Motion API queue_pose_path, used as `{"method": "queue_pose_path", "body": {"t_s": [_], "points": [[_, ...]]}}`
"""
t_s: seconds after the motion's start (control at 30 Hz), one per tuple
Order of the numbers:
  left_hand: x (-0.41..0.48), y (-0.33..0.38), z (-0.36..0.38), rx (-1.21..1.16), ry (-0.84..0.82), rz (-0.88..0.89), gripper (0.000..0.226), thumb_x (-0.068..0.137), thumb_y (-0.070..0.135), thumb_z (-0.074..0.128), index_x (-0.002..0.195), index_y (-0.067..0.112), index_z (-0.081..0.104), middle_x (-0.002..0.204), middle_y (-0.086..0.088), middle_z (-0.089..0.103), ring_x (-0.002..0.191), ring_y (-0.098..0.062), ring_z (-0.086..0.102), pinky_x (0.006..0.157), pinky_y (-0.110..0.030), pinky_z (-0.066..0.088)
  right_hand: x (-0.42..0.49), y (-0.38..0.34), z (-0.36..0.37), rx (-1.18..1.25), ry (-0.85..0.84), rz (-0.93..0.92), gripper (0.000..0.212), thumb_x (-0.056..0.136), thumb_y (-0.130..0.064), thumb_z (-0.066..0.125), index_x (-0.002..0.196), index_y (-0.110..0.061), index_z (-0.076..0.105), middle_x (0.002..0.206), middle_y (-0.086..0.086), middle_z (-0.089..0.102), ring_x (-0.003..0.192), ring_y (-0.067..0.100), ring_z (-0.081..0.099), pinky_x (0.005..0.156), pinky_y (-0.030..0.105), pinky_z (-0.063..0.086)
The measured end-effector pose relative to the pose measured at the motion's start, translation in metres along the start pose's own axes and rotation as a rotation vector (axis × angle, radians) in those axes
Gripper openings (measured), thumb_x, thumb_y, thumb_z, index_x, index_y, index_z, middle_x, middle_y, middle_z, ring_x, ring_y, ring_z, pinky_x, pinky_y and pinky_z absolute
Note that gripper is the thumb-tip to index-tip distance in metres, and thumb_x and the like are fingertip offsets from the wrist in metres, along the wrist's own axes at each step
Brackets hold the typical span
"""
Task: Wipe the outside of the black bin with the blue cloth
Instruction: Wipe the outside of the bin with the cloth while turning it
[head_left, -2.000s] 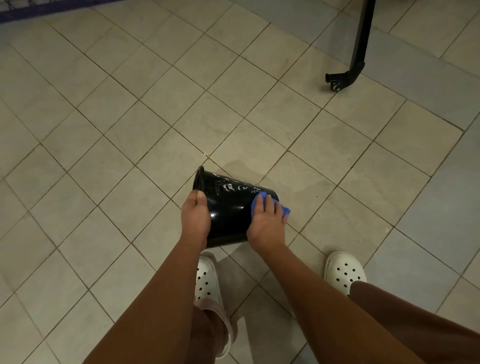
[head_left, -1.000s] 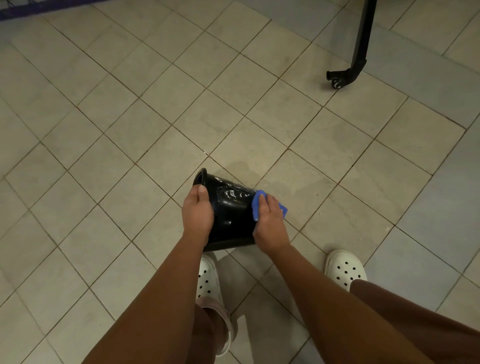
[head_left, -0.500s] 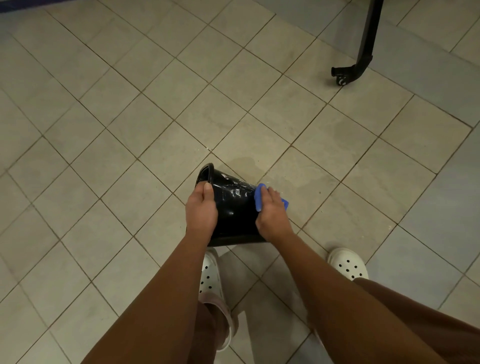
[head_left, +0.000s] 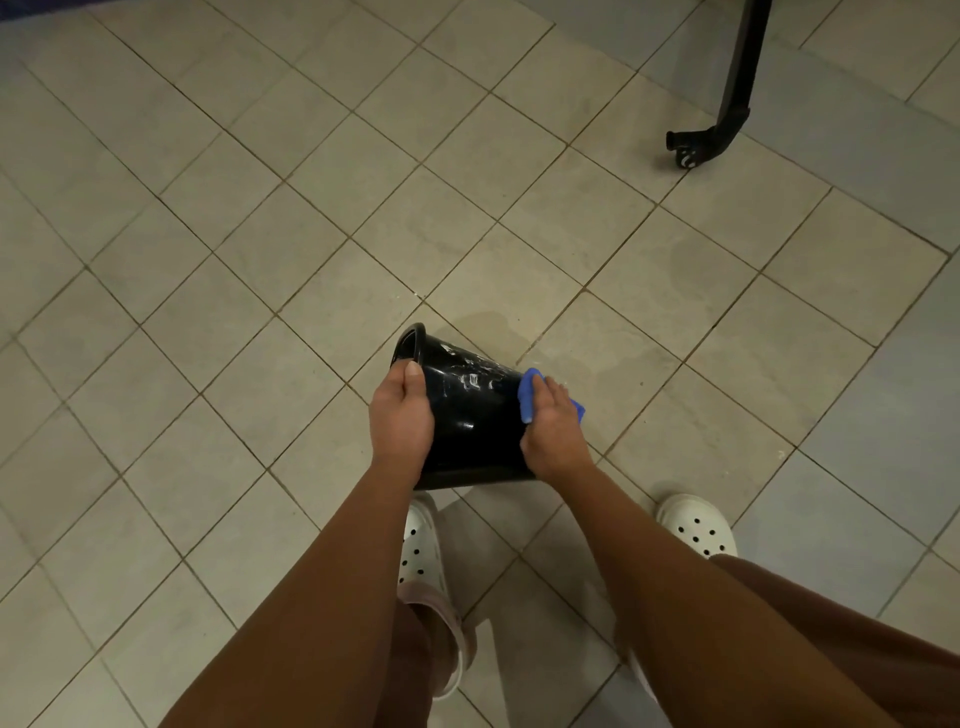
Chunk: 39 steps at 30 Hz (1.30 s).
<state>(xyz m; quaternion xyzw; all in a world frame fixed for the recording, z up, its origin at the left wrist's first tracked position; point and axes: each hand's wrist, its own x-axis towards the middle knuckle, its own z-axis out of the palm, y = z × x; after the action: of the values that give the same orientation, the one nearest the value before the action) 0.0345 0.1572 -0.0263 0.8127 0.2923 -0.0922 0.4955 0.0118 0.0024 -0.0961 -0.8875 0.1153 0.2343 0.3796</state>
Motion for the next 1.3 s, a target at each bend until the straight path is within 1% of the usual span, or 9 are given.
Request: {"method": "queue_pose_path", "body": {"t_s": [0.13, 0.27, 0.37, 0.57, 0.73, 0.83, 1.0, 1.1, 1.3], "points": [[0.001, 0.000, -0.002, -0.024, -0.002, -0.019, 0.031, 0.107, 0.030, 0.035, 0.103, 0.013, 0.061, 0.096, -0.004, 0.060, 0.098, -0.023, 0.056, 0.089, -0.036, 0.044, -0.010, 0.002, 0.003, 0.084, 0.041, 0.218, 0.074, 0.082, -0.003, 0.054, 0.146, -0.007, 0.016, 0.142, 0.015, 0.027, 0.131, 0.031, 0.030, 0.110, 0.041, 0.031], [0.004, 0.004, -0.001, -0.011, -0.048, -0.038, 0.032, 0.106, 0.033, 0.035, 0.105, 0.014, 0.060, 0.106, -0.010, 0.063, 0.105, -0.029, 0.058, 0.098, -0.046, 0.047, -0.041, -0.011, 0.032, -0.054, 0.127, 0.141, 0.083, 0.087, -0.005, 0.054, 0.148, -0.009, -0.002, 0.155, 0.015, -0.002, 0.143, 0.033, -0.003, 0.118, 0.043, 0.007], [0.002, 0.007, -0.002, -0.014, -0.055, -0.052, 0.038, 0.106, 0.034, 0.035, 0.117, 0.007, 0.059, 0.116, -0.016, 0.063, 0.113, -0.035, 0.058, 0.103, -0.051, 0.046, -0.035, -0.019, 0.031, -0.103, 0.152, -0.044, 0.080, 0.089, -0.006, 0.051, 0.148, -0.010, -0.003, 0.156, 0.013, -0.005, 0.143, 0.030, -0.010, 0.114, 0.038, -0.004], [0.001, 0.005, -0.003, -0.004, -0.042, -0.010, 0.034, 0.107, 0.030, 0.035, 0.104, 0.008, 0.062, 0.101, -0.017, 0.064, 0.096, -0.025, 0.059, 0.088, -0.038, 0.046, 0.003, 0.003, -0.004, -0.091, 0.002, -0.076, 0.080, 0.082, -0.002, 0.056, 0.148, -0.011, 0.012, 0.150, 0.010, 0.020, 0.139, 0.027, 0.017, 0.116, 0.043, 0.018], [0.002, 0.008, -0.002, -0.043, -0.034, -0.042, 0.036, 0.107, 0.031, 0.035, 0.112, 0.007, 0.061, 0.102, -0.014, 0.062, 0.096, -0.024, 0.056, 0.091, -0.041, 0.045, -0.025, -0.002, 0.021, -0.060, 0.132, 0.122, 0.085, 0.083, -0.004, 0.057, 0.148, -0.010, 0.003, 0.154, 0.014, 0.005, 0.142, 0.031, 0.004, 0.117, 0.044, 0.014], [0.002, 0.009, -0.003, -0.066, -0.034, -0.099, 0.039, 0.107, 0.032, 0.034, 0.121, 0.006, 0.059, 0.105, -0.010, 0.061, 0.099, -0.025, 0.056, 0.085, -0.037, 0.043, -0.054, -0.014, 0.046, -0.130, 0.167, -0.047, 0.083, 0.087, 0.001, 0.048, 0.146, -0.012, -0.008, 0.154, 0.012, -0.015, 0.142, 0.031, -0.016, 0.115, 0.043, -0.004], [0.001, 0.013, -0.002, -0.085, -0.042, -0.110, 0.038, 0.107, 0.031, 0.034, 0.123, 0.010, 0.061, 0.117, -0.014, 0.063, 0.110, -0.032, 0.058, 0.091, -0.040, 0.048, -0.033, -0.018, 0.025, -0.152, 0.095, -0.350, 0.080, 0.087, 0.001, 0.049, 0.145, -0.013, -0.004, 0.156, 0.010, -0.006, 0.141, 0.025, -0.015, 0.116, 0.044, -0.004], [0.000, 0.014, -0.001, -0.110, -0.042, -0.116, 0.034, 0.107, 0.029, 0.034, 0.113, 0.010, 0.062, 0.109, -0.014, 0.063, 0.108, -0.033, 0.059, 0.080, -0.035, 0.045, -0.017, -0.021, 0.010, -0.107, 0.024, -0.231, 0.078, 0.089, -0.006, 0.048, 0.148, -0.014, -0.001, 0.157, 0.009, -0.002, 0.144, 0.023, -0.010, 0.118, 0.041, 0.000], [-0.001, 0.019, 0.001, -0.129, -0.051, -0.147, 0.037, 0.106, 0.030, 0.036, 0.121, 0.007, 0.061, 0.116, -0.018, 0.064, 0.113, -0.037, 0.058, 0.099, -0.048, 0.049, -0.039, -0.040, 0.032, -0.068, 0.116, -0.025, 0.083, 0.086, -0.006, 0.050, 0.148, -0.010, -0.006, 0.155, 0.015, -0.010, 0.142, 0.031, -0.014, 0.115, 0.041, -0.009]]}}
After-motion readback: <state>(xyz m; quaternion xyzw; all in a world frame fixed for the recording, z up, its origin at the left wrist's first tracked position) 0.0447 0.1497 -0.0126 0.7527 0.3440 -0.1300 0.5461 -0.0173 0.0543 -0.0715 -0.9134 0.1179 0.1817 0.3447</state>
